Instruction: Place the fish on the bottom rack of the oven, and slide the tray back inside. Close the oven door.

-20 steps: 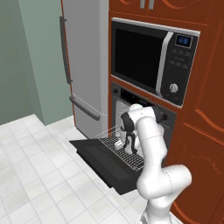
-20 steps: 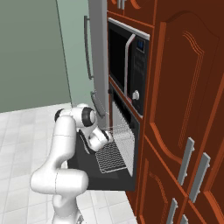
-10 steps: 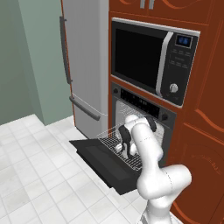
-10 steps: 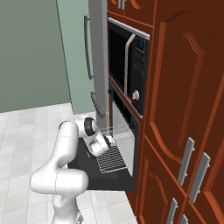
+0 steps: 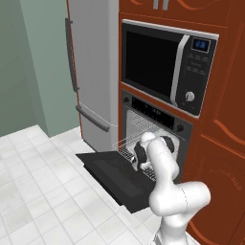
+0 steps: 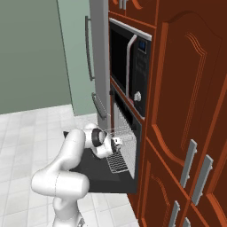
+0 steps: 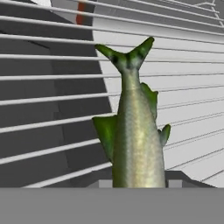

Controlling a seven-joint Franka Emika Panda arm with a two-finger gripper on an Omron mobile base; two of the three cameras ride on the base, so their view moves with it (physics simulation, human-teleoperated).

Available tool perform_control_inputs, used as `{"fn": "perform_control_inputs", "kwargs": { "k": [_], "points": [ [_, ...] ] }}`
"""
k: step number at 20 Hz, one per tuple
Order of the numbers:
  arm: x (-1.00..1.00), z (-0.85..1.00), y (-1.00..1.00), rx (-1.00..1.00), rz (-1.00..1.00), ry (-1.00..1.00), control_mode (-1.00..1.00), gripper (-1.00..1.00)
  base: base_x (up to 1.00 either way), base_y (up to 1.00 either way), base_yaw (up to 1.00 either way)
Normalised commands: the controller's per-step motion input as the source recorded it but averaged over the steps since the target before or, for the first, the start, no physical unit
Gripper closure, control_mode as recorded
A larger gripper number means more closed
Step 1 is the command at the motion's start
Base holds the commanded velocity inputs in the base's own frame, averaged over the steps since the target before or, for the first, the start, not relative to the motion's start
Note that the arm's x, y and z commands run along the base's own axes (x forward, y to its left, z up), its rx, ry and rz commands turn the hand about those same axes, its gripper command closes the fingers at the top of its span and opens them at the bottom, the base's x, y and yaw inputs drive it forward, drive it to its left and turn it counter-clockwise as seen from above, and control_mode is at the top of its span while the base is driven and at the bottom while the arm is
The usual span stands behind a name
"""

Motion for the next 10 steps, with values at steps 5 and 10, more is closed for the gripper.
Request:
{"fn": "perform_control_inputs", "kwargs": {
  "k": [5, 10],
  "points": [
    [-0.25, -0.22, 0.20, 0.00, 0.00, 0.00, -1.00, -1.00, 0.00, 0.00, 0.00],
    [-0.64, 0.25, 0.29, 0.00, -0.01, 0.00, -1.00, -1.00, 0.00, 0.00, 0.00]
  ]
}}
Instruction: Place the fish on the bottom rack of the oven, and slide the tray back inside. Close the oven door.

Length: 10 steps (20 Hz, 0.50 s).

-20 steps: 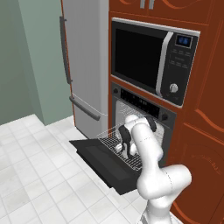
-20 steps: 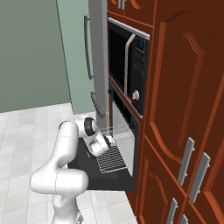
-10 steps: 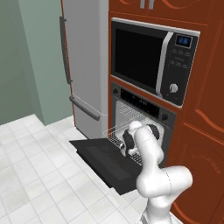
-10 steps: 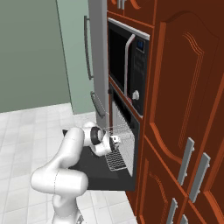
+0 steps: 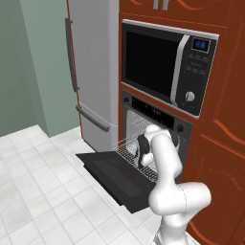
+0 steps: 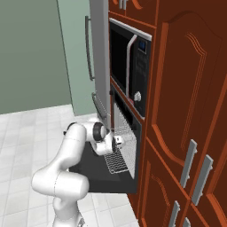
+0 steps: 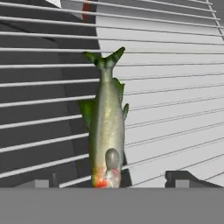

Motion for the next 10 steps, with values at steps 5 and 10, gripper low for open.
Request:
{"fn": "perform_control_inputs", "kwargs": {
  "k": [5, 10],
  "points": [
    [-0.75, 0.58, 0.42, -0.02, -0.01, 0.00, -1.00, -1.00, 0.00, 0.00, 0.00],
    [-0.70, 0.74, 0.73, -0.07, 0.00, -0.09, -1.00, -1.00, 0.00, 0.00, 0.00]
  ]
}}
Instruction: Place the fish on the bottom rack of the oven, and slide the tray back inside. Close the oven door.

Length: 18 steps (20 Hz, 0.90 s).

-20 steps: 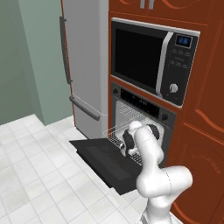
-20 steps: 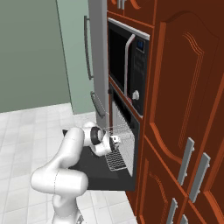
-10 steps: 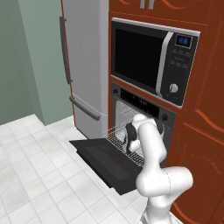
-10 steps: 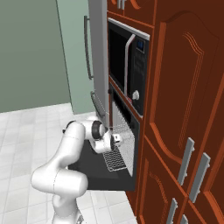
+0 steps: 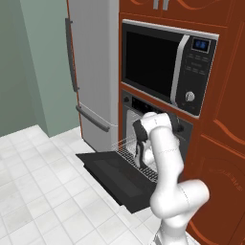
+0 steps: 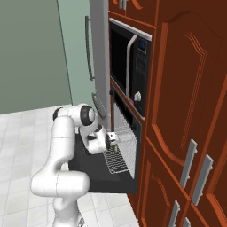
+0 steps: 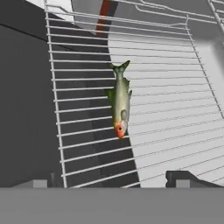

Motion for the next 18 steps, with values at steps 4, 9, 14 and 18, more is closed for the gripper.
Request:
{"fn": "perform_control_inputs", "kwargs": {
  "k": [4, 9, 14, 18],
  "points": [
    [-0.40, 0.96, 0.86, -0.02, 0.06, -0.16, -1.00, -1.00, 0.00, 0.00, 0.00],
    [-0.15, 0.40, 0.91, -0.04, 0.29, -0.03, -1.00, -1.00, 0.00, 0.00, 0.00],
    [0.00, 0.00, 0.70, -0.06, 0.46, 0.01, -1.00, -1.00, 0.00, 0.00, 0.00],
    [0.00, 0.00, 0.48, -0.13, 0.33, 0.06, -1.00, -1.00, 0.00, 0.00, 0.00]
  ]
}}
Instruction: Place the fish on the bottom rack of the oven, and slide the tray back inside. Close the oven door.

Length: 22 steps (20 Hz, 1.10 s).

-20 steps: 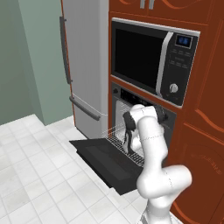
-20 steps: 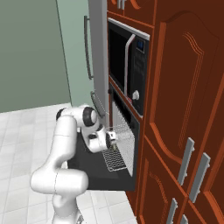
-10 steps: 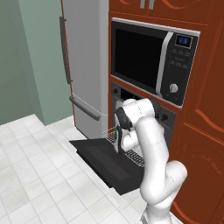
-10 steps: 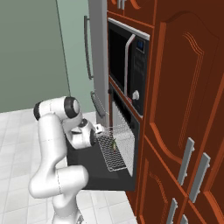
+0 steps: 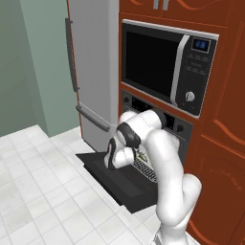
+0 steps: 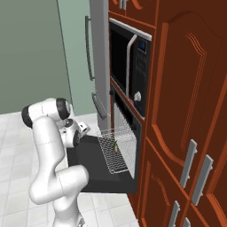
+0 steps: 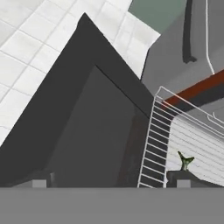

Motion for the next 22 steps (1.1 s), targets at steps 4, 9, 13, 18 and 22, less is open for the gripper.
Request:
{"fn": "perform_control_inputs", "kwargs": {
  "k": [4, 9, 13, 18, 22],
  "points": [
    [0.00, -0.26, 0.13, -0.11, 0.10, 0.13, -1.00, -1.00, 0.00, 0.00, 0.00],
    [0.00, -0.39, 0.00, 0.01, -0.01, 0.02, -1.00, -1.00, 0.00, 0.00, 0.00],
    [0.11, -0.33, -0.05, 0.07, -0.05, 0.02, -1.00, -1.00, 0.00, 0.00, 0.00],
    [0.13, -0.44, -0.47, 0.11, -0.06, 0.02, -1.00, -1.00, 0.00, 0.00, 0.00],
    [0.20, -0.31, -0.72, 0.13, -0.09, 0.04, -1.00, -1.00, 0.00, 0.00, 0.00]
  ]
}}
